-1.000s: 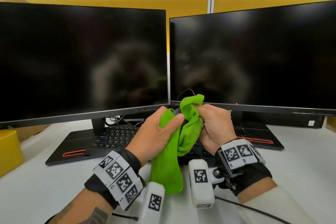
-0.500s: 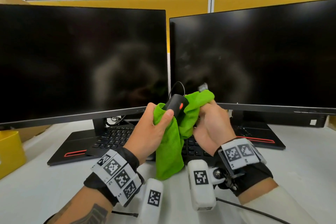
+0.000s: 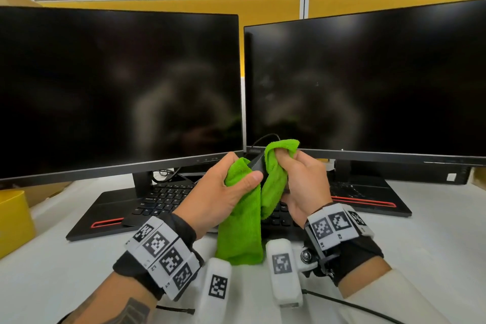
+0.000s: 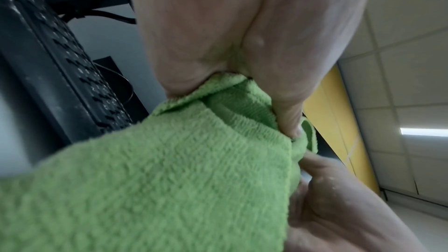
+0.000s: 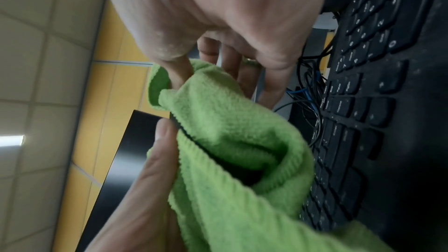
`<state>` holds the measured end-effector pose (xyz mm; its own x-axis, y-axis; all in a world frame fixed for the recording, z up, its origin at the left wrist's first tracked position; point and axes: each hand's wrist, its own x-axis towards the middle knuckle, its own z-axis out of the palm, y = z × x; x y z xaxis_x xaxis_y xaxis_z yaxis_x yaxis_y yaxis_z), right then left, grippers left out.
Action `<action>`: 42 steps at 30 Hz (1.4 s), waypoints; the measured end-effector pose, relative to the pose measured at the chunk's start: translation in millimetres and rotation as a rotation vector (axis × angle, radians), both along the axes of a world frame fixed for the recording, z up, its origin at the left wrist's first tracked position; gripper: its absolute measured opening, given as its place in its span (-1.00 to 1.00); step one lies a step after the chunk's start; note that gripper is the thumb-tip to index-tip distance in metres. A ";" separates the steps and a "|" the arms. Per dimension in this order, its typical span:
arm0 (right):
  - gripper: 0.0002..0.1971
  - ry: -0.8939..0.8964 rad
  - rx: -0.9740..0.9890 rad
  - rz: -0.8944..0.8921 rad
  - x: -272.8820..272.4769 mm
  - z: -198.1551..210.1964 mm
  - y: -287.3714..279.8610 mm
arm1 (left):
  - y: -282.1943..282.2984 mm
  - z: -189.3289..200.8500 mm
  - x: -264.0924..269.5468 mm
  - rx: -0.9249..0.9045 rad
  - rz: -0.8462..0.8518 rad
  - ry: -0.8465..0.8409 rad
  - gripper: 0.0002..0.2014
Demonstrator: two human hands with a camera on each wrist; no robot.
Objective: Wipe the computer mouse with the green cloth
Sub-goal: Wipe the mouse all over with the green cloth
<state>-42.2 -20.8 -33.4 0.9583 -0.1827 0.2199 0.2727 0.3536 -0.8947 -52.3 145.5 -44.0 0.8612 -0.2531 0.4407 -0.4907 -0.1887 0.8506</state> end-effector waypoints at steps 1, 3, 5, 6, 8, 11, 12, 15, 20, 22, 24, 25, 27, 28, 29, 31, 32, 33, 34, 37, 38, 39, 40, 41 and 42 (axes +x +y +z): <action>-0.73 -0.003 0.020 0.013 0.2 -0.5 0.8 | -0.1 -1.2 0.5 0.014 0.009 -0.011 -0.55; -0.74 -0.021 0.060 0.049 2.0 -1.3 2.2 | -2.2 -3.4 1.1 0.030 0.037 -0.039 -0.63; -0.75 -0.044 0.086 0.098 2.5 -2.6 3.1 | -4.4 -3.9 1.5 0.030 0.052 -0.053 -0.69; -0.74 -0.053 0.087 0.121 2.0 -3.4 3.7 | -4.7 -4.4 1.6 0.022 0.054 -0.050 -0.73; -0.60 -0.063 0.081 0.152 1.6 -5.6 4.8 | -4.4 -5.2 1.5 0.006 0.058 -0.050 -0.75; -0.65 -0.053 0.065 0.129 1.4 -6.4 4.6 | -6.8 -6.4 1.2 -0.028 0.069 -0.049 -0.66; -0.71 -0.048 0.065 0.105 1.2 -4.7 4.1 | -9.2 -5.2 0.5 -0.046 0.080 -0.054 -0.66; -0.85 -0.039 0.071 0.057 3.9 -2.8 2.8 | -15.3 -1.2 -0.5 -0.100 0.110 -0.042 -0.65; -0.83 -0.052 0.079 0.164 3.9 -4.7 6.9 | -14.1 0.5 1.7 -0.235 0.150 0.050 -0.64; -0.82 -0.072 0.065 0.241 2.1 -5.2 8.7 | -11.8 0.0 3.5 -0.277 0.178 0.057 -0.57; -0.80 -0.058 -0.023 0.302 -0.8 -5.8 9.2 | -10.8 0.2 3.6 -0.299 0.202 0.020 -0.53; -0.79 -0.035 -0.085 0.337 -2.3 -6.2 8.3 | -11.1 0.3 4.0 -0.307 0.216 0.000 -0.52; -0.72 -0.012 -0.158 0.410 -5.6 -7.6 7.1 | -11.5 -0.3 5.4 -0.328 0.255 -0.043 -0.55; -0.69 -0.020 -0.165 0.420 -6.8 -7.5 7.8 | -11.5 -0.4 6.3 -0.326 0.267 -0.064 -0.52; -0.68 -0.031 -0.165 0.406 -7.0 -7.3 8.5 | -10.3 -1.1 7.9 -0.310 0.273 -0.070 -0.46; -0.71 -0.040 -0.154 0.342 -6.4 -5.6 8.5 | -9.1 -2.6 11.1 -0.304 0.241 -0.045 -0.40; -0.75 -0.036 -0.134 0.308 -5.7 -4.1 7.6 | -9.1 -3.0 11.2 -0.321 0.209 -0.006 -0.41; -0.78 -0.030 -0.104 0.281 -4.4 -3.0 5.3 | -8.4 -2.9 11.8 -0.347 0.185 0.043 -0.44; -0.82 -0.024 -0.074 0.260 -2.5 -2.5 2.1 | -7.8 -1.4 11.7 -0.385 0.172 0.083 -0.47; -0.88 -0.026 -0.069 0.246 1.7 0.8 -10.5 | 0.9 2.9 14.5 -0.472 0.200 0.108 -0.51; -0.88 -0.043 -0.104 0.265 2.7 1.3 -14.0 | 4.2 5.6 15.1 -0.494 0.231 0.111 -0.50; -0.88 -0.063 -0.143 0.291 3.0 1.9 -17.3 | 7.7 7.6 15.2 -0.524 0.248 0.133 -0.48; -0.88 -0.086 -0.177 0.316 2.5 2.6 -19.4 | 10.1 10.3 14.5 -0.549 0.252 0.158 -0.45; -0.86 -0.106 -0.203 0.335 1.8 3.5 -20.1 | 11.8 12.7 13.8 -0.555 0.239 0.171 -0.42; -0.84 -0.119 -0.229 0.342 1.1 3.6 -19.9 | 12.4 15.0 13.4 -0.556 0.202 0.183 -0.40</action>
<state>-41.1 -40.8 -29.8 0.9205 0.2080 0.3308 0.2806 0.2373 -0.9300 -38.9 157.9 -29.0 0.9424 0.1477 0.3001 -0.3280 0.2335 0.9154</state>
